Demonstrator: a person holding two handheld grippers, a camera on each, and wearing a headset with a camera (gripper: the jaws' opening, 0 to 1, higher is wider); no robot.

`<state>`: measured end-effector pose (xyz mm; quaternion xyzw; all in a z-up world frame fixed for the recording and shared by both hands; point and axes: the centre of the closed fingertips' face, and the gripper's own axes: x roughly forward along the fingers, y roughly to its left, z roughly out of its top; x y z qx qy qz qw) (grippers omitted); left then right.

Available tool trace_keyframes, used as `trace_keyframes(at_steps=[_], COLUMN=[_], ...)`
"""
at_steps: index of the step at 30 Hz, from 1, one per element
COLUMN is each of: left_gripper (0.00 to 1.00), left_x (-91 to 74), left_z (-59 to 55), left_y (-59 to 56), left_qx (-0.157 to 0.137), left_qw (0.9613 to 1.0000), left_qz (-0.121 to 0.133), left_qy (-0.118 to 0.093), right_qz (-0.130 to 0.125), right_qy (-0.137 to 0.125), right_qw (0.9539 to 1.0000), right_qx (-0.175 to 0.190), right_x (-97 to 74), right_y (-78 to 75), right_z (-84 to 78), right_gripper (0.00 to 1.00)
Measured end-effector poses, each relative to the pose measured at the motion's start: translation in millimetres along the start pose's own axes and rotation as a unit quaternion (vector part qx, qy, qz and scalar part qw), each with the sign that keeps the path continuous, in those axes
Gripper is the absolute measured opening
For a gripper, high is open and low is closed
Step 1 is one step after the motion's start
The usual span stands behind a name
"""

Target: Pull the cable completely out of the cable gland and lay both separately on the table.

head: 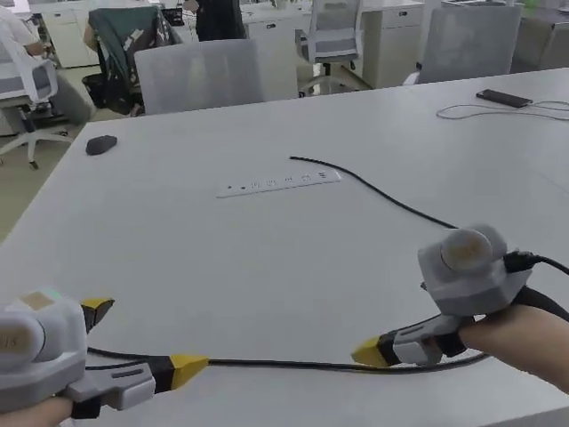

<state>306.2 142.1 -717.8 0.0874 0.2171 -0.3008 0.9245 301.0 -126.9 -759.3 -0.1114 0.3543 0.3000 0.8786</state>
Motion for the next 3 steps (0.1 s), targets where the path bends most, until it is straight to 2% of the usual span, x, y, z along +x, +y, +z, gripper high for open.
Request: trace_keyframes(at_steps=[3], left_gripper=[0.99], left_x=[-2.2], left_z=[0.4], left_y=[0.9], left_qx=[0.001], left_qw=[1.0000], left_qz=[0.003], left_qy=[0.002], right_qz=[0.003], right_qy=[-0.001], right_qw=[1.0000], right_qx=[-0.009], right_x=[0.1], right_y=[0.3], right_z=[1.1], right_gripper=[0.96])
